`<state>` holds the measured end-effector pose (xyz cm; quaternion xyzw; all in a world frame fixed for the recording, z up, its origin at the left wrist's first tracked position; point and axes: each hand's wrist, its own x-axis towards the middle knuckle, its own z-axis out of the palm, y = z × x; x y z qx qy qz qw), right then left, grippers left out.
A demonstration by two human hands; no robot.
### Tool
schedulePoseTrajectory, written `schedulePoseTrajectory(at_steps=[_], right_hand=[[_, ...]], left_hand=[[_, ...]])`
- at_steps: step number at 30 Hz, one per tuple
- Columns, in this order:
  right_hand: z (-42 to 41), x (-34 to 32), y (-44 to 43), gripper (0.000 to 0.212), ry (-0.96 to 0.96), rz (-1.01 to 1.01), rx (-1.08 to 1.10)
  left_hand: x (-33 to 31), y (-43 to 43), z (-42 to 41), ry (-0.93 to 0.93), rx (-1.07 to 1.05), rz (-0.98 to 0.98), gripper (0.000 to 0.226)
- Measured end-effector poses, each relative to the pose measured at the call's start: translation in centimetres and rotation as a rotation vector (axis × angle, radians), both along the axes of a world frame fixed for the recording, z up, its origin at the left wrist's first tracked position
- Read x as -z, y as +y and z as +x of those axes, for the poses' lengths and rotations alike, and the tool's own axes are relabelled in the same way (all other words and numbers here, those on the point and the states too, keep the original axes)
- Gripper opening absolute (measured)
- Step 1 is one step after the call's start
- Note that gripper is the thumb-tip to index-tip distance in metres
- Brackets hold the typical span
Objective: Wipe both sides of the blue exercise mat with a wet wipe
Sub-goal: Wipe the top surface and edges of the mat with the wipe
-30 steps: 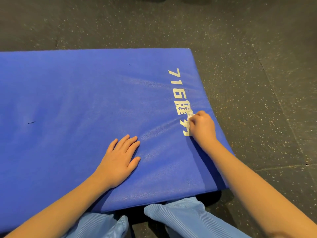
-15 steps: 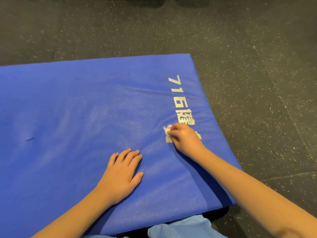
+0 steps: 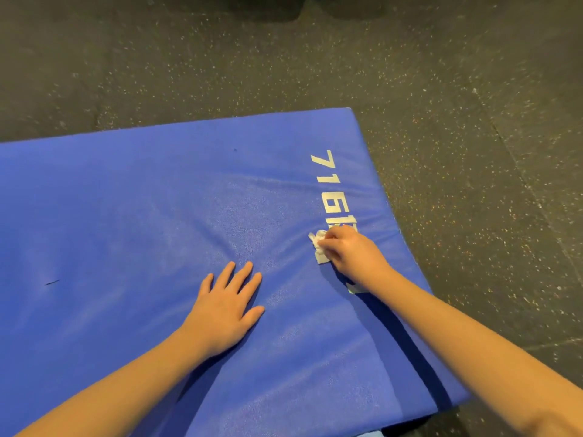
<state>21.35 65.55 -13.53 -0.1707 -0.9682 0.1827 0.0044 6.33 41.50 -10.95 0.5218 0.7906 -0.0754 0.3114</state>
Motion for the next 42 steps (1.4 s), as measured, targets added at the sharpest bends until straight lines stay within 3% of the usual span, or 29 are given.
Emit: schedulePoseTrajectory(at_steps=[4,5,8,10,15,18,22,25,28,30,33,34,37,39,42], right_hand=[[-2.8,0.4,3.1,0.014,0.001,0.007,0.474],[-3.4,0.3,2.5,0.011,0.017,-0.021,0.463],[-3.5,0.9,-0.5,0.007,0.060,-0.107,0.094],[-3.5,0.9,0.4,0.005,0.063,-0.101,-0.030],[-5.9,1.2,3.6,0.009,0.110,-0.035,0.409],[-6.0,1.9,2.0,0.014,0.159,-0.038,0.368],[-4.7,2.1,1.9,0.014,0.228,-0.043,0.331],[-4.0,1.9,1.8,0.016,0.209,-0.077,0.230],[-4.6,2.1,4.3,0.005,0.247,0.024,0.098],[-5.7,2.5,6.0,0.007,0.279,0.070,0.210],[-7.5,2.7,5.2,0.006,0.373,-0.005,0.488],[-7.7,2.8,4.1,0.008,0.378,-0.019,0.448],[-6.5,2.7,2.7,0.026,0.263,0.019,0.013],[-6.5,1.9,5.3,0.027,0.162,0.048,-0.086],[-8.3,2.1,9.6,0.010,0.128,0.023,0.358]], left_hand=[[-0.5,0.5,-0.8,0.017,0.083,-0.065,0.100],[-0.6,0.6,-1.0,0.016,0.099,-0.084,0.100],[-1.2,1.0,-1.3,-0.008,0.122,-0.119,0.101],[-1.6,1.3,-1.8,-0.026,0.135,-0.132,0.102],[-2.8,2.8,-3.4,-0.026,0.311,-0.281,0.100],[-4.2,4.4,-4.6,-0.079,0.419,-0.414,0.074],[-5.1,7.5,-6.2,-0.068,0.516,-0.527,0.065],[-3.8,11.0,-6.6,-0.014,0.458,-0.360,0.044],[-0.6,14.4,-7.4,0.097,0.305,0.101,0.039],[2.0,15.6,-7.6,0.152,0.152,0.295,0.046],[5.1,15.1,-6.5,0.216,-0.050,0.415,0.055],[5.8,14.7,-6.0,0.222,-0.081,0.442,0.057],[6.6,14.6,-5.6,0.236,-0.082,0.475,0.057],[6.7,14.8,-5.7,0.235,-0.089,0.470,0.056],[6.7,14.7,-5.7,0.223,-0.099,0.487,0.056]])
